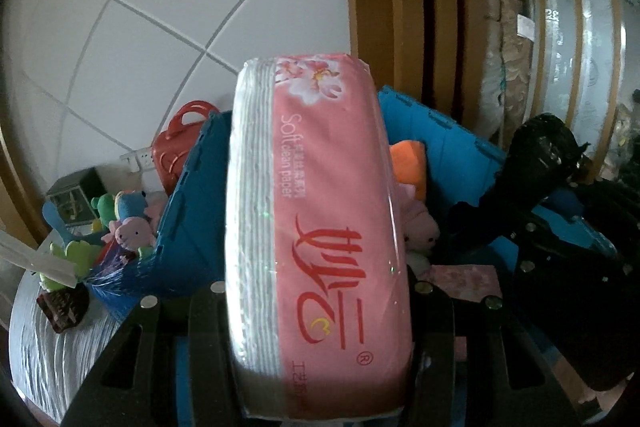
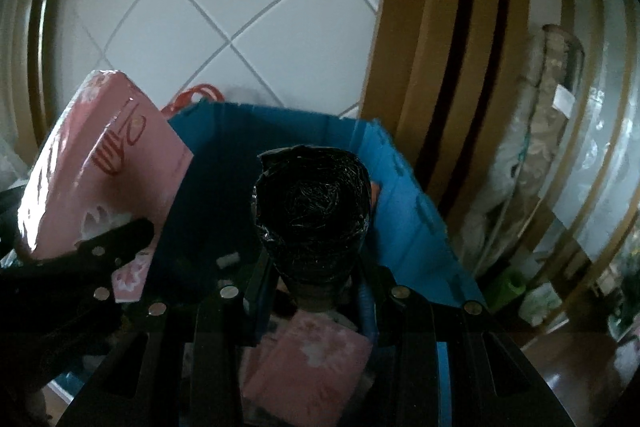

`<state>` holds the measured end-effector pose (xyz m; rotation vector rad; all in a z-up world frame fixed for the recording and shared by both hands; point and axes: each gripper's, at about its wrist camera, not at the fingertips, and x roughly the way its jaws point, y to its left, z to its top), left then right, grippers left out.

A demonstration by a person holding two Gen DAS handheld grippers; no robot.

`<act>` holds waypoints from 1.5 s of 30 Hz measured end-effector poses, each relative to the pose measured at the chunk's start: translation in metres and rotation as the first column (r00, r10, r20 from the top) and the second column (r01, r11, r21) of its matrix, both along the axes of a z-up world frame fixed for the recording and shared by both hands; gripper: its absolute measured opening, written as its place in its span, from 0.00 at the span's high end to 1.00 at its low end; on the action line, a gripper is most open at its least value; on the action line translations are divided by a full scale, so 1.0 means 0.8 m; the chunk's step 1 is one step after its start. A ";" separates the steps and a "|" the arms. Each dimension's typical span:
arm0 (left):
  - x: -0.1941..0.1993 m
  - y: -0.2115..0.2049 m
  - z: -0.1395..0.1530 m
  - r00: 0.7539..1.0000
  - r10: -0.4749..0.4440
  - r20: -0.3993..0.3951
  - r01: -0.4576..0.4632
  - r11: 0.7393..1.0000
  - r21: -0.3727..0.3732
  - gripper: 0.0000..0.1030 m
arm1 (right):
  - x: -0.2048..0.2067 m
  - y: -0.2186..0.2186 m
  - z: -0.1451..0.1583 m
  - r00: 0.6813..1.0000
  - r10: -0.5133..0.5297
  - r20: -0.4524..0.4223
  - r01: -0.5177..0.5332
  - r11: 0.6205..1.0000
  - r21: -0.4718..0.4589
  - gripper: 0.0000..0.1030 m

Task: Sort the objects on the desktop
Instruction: 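Carry the pink tissue pack and black bottle into the blue crate and release both, then move both tools back away from the blue crate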

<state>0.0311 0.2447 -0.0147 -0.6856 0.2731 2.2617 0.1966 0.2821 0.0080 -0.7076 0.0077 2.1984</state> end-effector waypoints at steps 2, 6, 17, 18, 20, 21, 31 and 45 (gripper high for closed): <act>-0.006 -0.003 -0.003 1.000 0.008 0.015 -0.008 1.000 -0.005 0.55 | -0.006 0.002 0.000 1.000 0.010 0.010 -0.010 1.000 -0.020 0.67; -0.014 0.009 -0.009 0.999 0.006 0.051 -0.005 1.000 -0.025 0.53 | -0.021 0.006 -0.001 0.999 0.026 0.041 -0.024 0.998 -0.065 0.66; -0.006 0.006 -0.001 0.998 0.001 0.057 -0.001 1.000 -0.011 0.30 | -0.028 0.001 0.010 0.998 0.004 0.058 -0.002 0.999 -0.034 0.57; -0.004 0.002 0.000 0.998 0.001 0.058 0.000 1.000 -0.005 0.28 | -0.025 0.001 0.011 0.999 0.010 0.054 -0.008 0.999 -0.038 0.54; -0.002 -0.007 0.003 0.998 0.006 0.061 -0.006 1.000 0.007 0.21 | -0.020 -0.004 0.011 0.998 0.006 0.056 -0.004 1.000 -0.025 0.29; 0.000 -0.014 0.004 0.998 0.011 0.057 -0.011 1.000 0.013 0.18 | -0.017 -0.007 0.013 0.998 -0.004 0.056 0.005 1.000 -0.015 0.23; 0.028 -0.096 0.034 0.996 0.087 -0.025 -0.082 0.986 0.143 0.09 | 0.019 -0.045 0.017 1.000 0.008 0.018 -0.008 1.000 -0.014 0.00; 0.018 -0.239 0.035 0.995 0.090 -0.050 -0.081 0.984 0.157 0.05 | 0.003 -0.187 0.008 0.999 0.019 -0.041 -0.020 1.000 -0.021 0.00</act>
